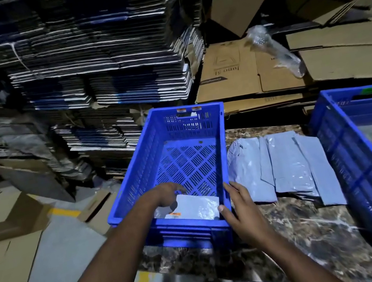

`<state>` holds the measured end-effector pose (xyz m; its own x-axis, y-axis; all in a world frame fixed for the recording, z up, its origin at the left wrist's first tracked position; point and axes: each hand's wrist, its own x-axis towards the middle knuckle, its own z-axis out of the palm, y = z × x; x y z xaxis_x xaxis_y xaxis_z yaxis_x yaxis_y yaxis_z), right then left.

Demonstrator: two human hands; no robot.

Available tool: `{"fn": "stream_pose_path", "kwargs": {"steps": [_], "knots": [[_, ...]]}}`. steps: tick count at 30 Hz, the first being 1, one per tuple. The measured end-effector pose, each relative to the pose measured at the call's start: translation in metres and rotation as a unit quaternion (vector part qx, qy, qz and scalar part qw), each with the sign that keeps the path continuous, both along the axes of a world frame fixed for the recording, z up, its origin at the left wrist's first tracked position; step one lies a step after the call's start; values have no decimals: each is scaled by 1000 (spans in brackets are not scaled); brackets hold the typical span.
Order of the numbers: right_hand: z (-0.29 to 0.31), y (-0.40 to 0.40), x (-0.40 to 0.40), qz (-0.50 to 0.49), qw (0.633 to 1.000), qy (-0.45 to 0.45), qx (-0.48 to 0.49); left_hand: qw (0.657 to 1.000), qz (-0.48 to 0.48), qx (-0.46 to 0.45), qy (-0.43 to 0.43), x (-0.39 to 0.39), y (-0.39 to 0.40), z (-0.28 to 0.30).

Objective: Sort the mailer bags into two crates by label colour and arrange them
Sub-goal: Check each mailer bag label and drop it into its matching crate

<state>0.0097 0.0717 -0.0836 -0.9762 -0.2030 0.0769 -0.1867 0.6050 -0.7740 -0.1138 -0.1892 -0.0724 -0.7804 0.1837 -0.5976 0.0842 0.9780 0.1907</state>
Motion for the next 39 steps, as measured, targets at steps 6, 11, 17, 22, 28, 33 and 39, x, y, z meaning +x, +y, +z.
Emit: {"fn": "stream_pose_path", "kwargs": {"steps": [6, 11, 17, 22, 28, 33, 39], "knots": [[-13, 65, -26, -116, 992, 23, -44, 949, 30, 203, 238, 20, 82, 44], [-24, 144, -44, -282, 959, -3, 4, 929, -16, 212, 304, 33, 160, 32], [-42, 212, -72, -301, 938, -75, 152, 939, -37, 108, 326, 24, 189, 2], [-60, 233, -83, -291, 919, -133, 230, 938, -55, 59, 338, 25, 191, -4], [-49, 241, -89, -299, 922, -92, 230, 931, -49, 47, 359, 26, 194, -4], [-30, 253, -76, -368, 920, -23, 132, 930, -45, 58, 361, 27, 195, -2], [25, 238, -19, -352, 920, 59, -162, 921, 12, 211, 328, 49, 209, 21]]}}
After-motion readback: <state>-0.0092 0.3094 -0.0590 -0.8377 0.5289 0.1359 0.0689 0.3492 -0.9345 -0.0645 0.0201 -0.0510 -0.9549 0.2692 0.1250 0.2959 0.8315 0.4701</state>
